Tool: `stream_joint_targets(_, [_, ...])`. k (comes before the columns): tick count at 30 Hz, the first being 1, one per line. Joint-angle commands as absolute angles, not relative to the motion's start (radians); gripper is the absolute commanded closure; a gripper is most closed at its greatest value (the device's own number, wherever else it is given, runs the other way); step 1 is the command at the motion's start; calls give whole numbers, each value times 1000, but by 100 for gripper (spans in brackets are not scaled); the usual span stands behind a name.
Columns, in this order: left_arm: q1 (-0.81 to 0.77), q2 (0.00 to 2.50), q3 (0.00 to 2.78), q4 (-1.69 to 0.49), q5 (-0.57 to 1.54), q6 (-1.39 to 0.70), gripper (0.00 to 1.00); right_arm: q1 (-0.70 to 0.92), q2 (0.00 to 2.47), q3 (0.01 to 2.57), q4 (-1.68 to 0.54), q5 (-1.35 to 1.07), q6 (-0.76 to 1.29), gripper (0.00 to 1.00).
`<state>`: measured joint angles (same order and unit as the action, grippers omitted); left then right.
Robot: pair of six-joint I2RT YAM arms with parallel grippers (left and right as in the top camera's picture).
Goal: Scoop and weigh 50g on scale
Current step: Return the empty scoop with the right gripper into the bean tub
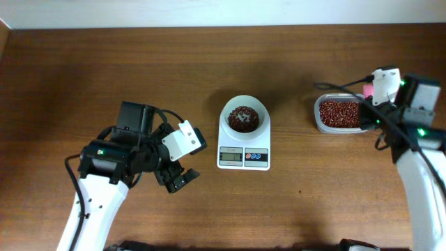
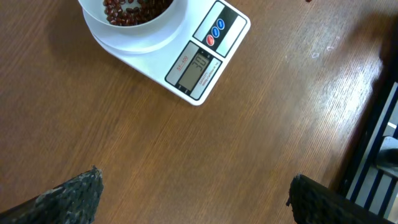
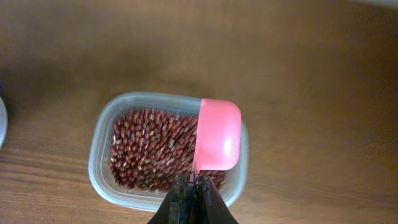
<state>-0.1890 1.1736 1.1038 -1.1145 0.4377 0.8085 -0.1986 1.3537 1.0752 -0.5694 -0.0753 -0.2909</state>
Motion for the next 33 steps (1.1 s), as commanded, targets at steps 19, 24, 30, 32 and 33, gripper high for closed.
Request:
stream_joint_targets(19, [-185,1172,1099,-1115,449,825,1,-205,1633,1078,-561,-421,-103,96])
stream_joint_targets(24, [-185,1172,1099,-1115,449,825,1,-228,1693,1078,-561,-568,-92,96])
stream_joint_targets(30, [-185,1172,1099,-1115,449,825,1,-396,1700,1078,-562,-831,-92,96])
stream_joint_targets(32, [-185,1172,1099,-1116,449,825,1,-470,1700,1078,-565,-922,-92,96])
stream_joint_targets(33, [-185,1172,1099,-1115,449,825,1,-492,1700,1078,-570,-922,-92,96])
